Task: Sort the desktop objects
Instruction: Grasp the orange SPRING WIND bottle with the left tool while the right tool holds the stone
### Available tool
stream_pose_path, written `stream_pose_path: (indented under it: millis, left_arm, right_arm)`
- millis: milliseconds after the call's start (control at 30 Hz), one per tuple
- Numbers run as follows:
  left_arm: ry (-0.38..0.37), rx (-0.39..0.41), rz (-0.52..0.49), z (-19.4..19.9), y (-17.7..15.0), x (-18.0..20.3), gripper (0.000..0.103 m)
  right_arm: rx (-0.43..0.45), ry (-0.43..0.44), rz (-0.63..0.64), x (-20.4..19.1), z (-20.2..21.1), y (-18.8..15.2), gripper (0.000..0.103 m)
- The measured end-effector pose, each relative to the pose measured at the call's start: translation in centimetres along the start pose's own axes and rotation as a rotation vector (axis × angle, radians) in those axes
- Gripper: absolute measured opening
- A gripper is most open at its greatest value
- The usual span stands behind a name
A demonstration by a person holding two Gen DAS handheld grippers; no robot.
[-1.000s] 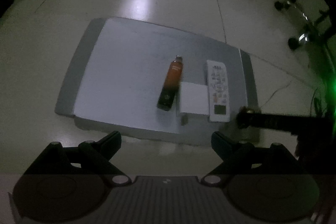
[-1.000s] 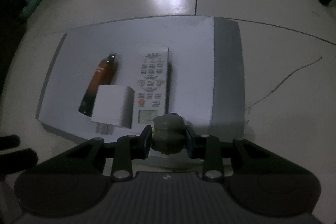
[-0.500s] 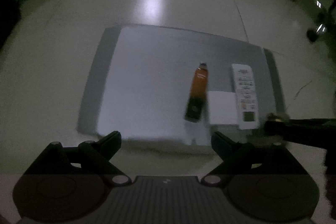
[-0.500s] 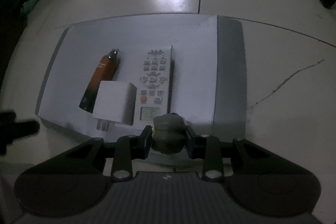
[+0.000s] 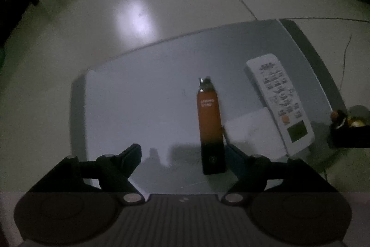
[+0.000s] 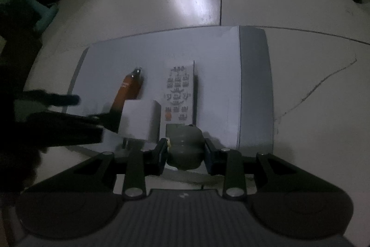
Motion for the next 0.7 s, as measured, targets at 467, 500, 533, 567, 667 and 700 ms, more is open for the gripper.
stream_pose_path:
  millis: [467, 500, 533, 567, 667, 700]
  left_arm:
    - [-0.016, 0.017, 0.149, -2.5, 0.0, -1.1, 0.038]
    - [-0.017, 0.023, 0.154, -2.4, 0.0, -1.1, 0.032]
    - [-0.019, 0.028, 0.157, -2.3, -0.1, -1.1, 0.022]
    - [-0.014, 0.031, 0.156, -2.2, -0.2, -1.3, 0.022]
    - [-0.009, 0.043, 0.161, -2.0, -0.8, -1.9, 0.022]
    - [-0.014, 0.048, 0.173, -1.9, -1.0, -2.3, 0.022]
  right_arm:
    - [-0.024, -0.019, 0.002, 0.3, -1.3, -0.4, 0.035]
    - [-0.026, -0.021, 0.002, 0.3, -1.4, -0.5, 0.035]
    - [-0.029, -0.023, 0.002, 0.3, -1.5, -0.6, 0.035]
    - [-0.03, -0.024, 0.003, 0.3, -1.5, -0.6, 0.035]
    - [-0.026, -0.026, -0.002, 0.3, -1.5, -0.7, 0.035]
    - [-0.027, -0.026, -0.003, 0.4, -1.6, -0.6, 0.035]
Point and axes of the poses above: each gripper's, at about its wrist camera, not at the fingertips, and z roughly against the way its jaws point, x to its right, y to its top, the point moved 9 cm from there along -z, roughly the way its jaws point, and after that the axes turned 8 degrees about -x, right-handed, at the moved point
